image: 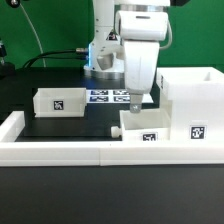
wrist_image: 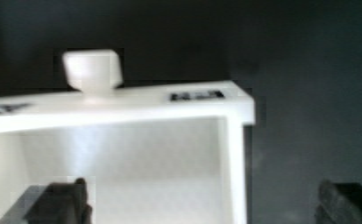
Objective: Assemble drawer
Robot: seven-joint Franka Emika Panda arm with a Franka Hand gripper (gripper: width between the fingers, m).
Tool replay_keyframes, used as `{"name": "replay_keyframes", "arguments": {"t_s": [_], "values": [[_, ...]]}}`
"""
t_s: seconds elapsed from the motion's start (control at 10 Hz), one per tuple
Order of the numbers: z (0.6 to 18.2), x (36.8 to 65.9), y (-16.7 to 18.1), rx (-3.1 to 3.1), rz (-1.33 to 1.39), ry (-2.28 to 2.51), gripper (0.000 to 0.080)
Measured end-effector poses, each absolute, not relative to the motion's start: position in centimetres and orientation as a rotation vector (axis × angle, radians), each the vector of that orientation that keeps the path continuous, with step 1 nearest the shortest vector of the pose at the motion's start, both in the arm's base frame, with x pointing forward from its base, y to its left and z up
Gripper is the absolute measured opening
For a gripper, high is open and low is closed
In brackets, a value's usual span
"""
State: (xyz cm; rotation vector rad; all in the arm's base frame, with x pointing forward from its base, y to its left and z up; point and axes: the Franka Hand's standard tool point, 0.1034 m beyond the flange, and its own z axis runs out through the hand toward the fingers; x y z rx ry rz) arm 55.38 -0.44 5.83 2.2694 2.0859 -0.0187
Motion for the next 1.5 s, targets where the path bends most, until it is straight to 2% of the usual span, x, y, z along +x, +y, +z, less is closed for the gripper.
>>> {"name": "replay_keyframes", "arguments": {"t_s": [0.3,0.7,0.9,1.2,1.5], "values": [[5.9,55.3,-5.0,2.226,-0.028,2.131,0.0648],[4.1,54.1,-8.1,2.265,0.017,2.19,0.0648],[2.9,53.5,-8.5,2.262,0.056,2.255,0.0648],[1.2,54.0,-6.6,2.282,0.058,2.272,0.0648],[0.8,54.3,-4.8,2.346,0.064,2.226,0.0648]]}}
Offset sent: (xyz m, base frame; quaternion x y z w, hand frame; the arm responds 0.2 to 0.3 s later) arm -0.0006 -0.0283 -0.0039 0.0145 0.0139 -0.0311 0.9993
